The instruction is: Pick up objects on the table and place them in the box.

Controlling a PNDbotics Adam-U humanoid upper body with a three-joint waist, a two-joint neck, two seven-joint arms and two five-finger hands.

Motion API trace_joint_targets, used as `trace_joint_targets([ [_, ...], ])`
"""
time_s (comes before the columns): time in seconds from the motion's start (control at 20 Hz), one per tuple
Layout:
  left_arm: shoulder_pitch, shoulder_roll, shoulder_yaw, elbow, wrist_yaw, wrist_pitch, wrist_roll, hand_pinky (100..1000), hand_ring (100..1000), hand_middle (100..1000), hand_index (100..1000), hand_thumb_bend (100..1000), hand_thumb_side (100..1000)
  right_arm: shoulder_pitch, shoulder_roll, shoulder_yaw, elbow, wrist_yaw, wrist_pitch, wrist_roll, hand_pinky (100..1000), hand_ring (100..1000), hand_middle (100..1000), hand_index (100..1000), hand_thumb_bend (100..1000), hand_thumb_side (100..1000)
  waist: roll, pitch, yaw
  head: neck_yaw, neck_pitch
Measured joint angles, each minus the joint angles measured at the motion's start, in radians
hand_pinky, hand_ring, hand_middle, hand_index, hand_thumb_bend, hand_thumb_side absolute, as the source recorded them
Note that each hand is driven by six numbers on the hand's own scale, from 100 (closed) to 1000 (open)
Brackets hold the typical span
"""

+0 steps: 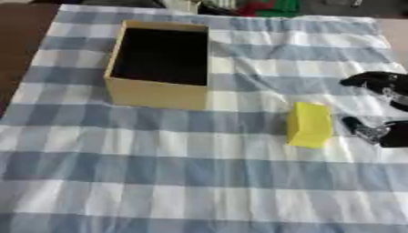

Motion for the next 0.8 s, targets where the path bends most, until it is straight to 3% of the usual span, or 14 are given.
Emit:
trace_joint_targets([
  [0.2, 0.006, 0.001, -0.002, 0.000, 0.000, 0.001, -0.004, 932, 623, 593, 655, 231, 648, 0.000, -0.037, 0.018, 0.000, -0.042, 0.000, 0.039, 988, 1000, 952, 1000, 199, 844, -0.002, -0.001, 0.002, -0.003, 0.000],
  [0.8, 0.006, 0.001, -0.007, 0.000, 0.004, 0.002, -0.014, 933, 623, 593, 652, 225, 647, -0.030, -0.091, 0.089, 0.000, -0.073, -0.011, 0.076, 982, 1000, 936, 1000, 217, 792, -0.007, -0.006, 0.009, -0.013, 0.000],
])
